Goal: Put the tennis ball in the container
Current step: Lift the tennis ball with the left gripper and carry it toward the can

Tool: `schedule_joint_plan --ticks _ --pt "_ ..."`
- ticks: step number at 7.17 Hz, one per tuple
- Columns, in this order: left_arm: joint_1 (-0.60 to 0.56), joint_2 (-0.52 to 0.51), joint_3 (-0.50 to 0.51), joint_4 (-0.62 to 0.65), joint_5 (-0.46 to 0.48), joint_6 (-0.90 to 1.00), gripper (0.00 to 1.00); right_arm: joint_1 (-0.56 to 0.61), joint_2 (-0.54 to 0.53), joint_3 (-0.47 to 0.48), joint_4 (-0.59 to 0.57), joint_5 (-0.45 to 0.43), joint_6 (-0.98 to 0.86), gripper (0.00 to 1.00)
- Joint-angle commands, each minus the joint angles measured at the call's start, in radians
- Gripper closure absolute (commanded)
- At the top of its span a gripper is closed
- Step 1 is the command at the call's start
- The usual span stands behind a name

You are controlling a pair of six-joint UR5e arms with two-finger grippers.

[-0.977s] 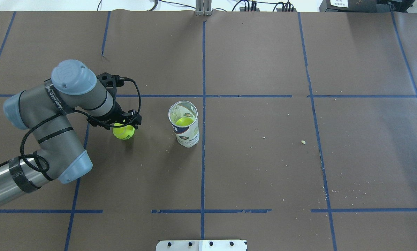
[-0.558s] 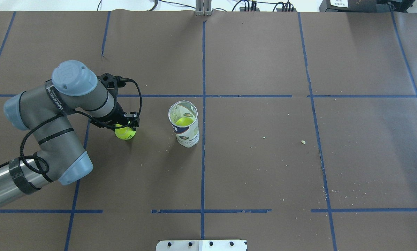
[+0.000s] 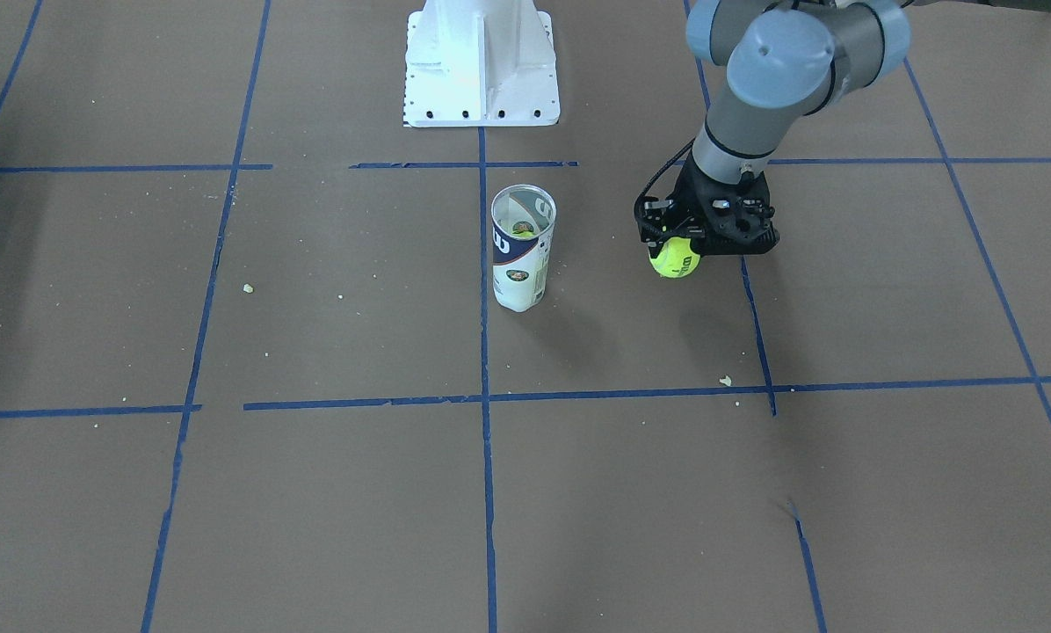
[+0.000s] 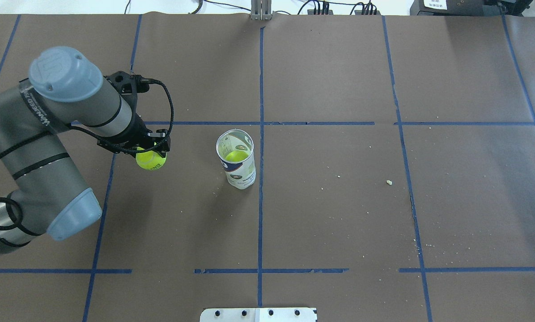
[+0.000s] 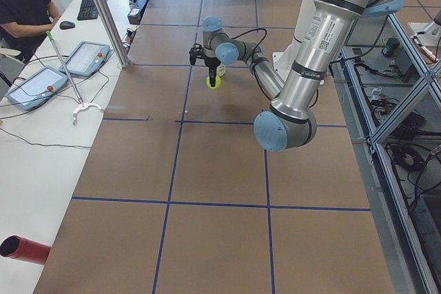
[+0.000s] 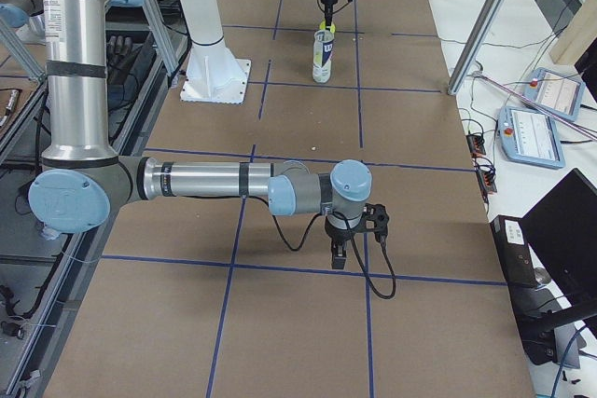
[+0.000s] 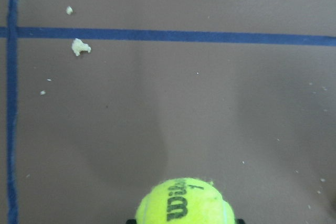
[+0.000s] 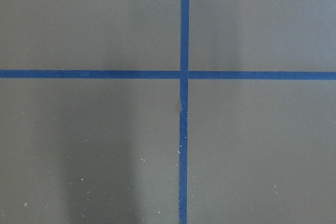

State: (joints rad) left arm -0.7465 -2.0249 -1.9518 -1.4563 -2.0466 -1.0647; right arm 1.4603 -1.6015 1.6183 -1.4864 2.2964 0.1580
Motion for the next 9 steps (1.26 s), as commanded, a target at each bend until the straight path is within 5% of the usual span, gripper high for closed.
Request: schedule_joint_plan --ticks 1,4,9 --pt "-0.111 -0.093 -0.126 0.216 -0.026 0.009 1.0 0.0 0.0 0.0 0.0 0.0 0.0 0.0" --pt "-0.129 -0.277 -0.119 0.376 -0.102 -0.009 1.0 0.0 0.0 0.0 0.0 0.0 0.0 0.0" --pt "0.009 -0.368 0.056 0.193 -0.127 -0.196 1.0 0.0 0.0 0.0 0.0 0.0 0.0 0.0"
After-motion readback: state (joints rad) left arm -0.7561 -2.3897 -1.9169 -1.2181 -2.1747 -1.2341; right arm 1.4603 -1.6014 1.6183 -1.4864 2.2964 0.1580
